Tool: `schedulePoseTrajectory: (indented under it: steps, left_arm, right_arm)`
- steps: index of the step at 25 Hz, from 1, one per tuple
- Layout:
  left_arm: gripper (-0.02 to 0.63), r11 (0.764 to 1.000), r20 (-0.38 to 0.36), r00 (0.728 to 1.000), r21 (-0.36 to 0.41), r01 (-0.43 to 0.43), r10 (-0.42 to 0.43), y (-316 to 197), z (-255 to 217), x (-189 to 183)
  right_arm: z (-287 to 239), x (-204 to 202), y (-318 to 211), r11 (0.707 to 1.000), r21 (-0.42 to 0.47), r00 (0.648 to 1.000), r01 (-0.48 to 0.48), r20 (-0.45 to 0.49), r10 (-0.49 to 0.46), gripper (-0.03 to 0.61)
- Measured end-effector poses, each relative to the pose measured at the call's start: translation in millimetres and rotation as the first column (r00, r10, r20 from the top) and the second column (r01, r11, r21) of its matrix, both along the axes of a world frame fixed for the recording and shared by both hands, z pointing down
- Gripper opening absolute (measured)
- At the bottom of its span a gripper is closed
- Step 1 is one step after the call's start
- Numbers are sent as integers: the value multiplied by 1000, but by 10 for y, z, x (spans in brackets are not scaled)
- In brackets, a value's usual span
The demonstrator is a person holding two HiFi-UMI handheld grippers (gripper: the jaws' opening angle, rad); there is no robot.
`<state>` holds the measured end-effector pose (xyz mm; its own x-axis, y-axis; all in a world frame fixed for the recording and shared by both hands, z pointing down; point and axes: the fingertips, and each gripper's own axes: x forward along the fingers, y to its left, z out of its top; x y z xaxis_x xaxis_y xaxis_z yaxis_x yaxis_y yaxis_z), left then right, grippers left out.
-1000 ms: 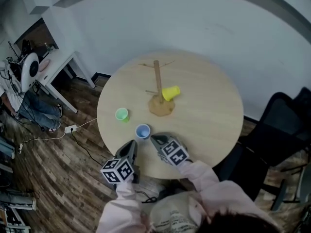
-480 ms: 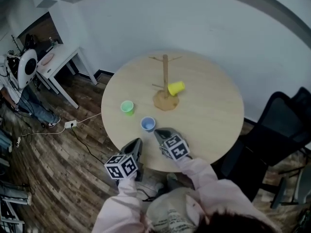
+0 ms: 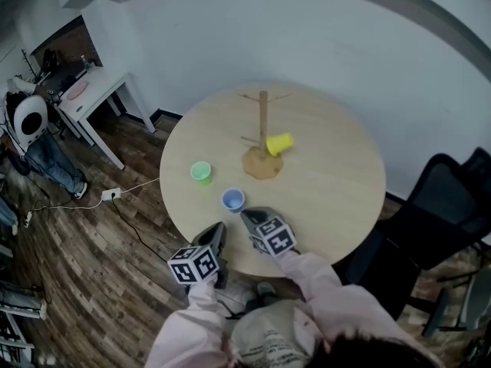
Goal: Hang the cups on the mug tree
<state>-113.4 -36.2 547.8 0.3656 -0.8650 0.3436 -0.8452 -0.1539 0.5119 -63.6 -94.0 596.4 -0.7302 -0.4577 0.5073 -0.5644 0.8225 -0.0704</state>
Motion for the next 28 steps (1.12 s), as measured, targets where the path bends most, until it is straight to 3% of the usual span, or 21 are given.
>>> schedulePoseTrajectory:
  steps: [13, 28]
  left_arm:
    - [5, 998, 7, 1000, -58, 4, -4, -68, 201, 7]
    - [5, 993, 9, 1000, -112, 20, -19, -88, 385, -95]
  right_arm:
    - [238, -63, -126, 999, -52, 1000, -3, 1, 3, 176]
    - [433, -199, -201, 997, -80, 1000, 11, -4, -11, 266]
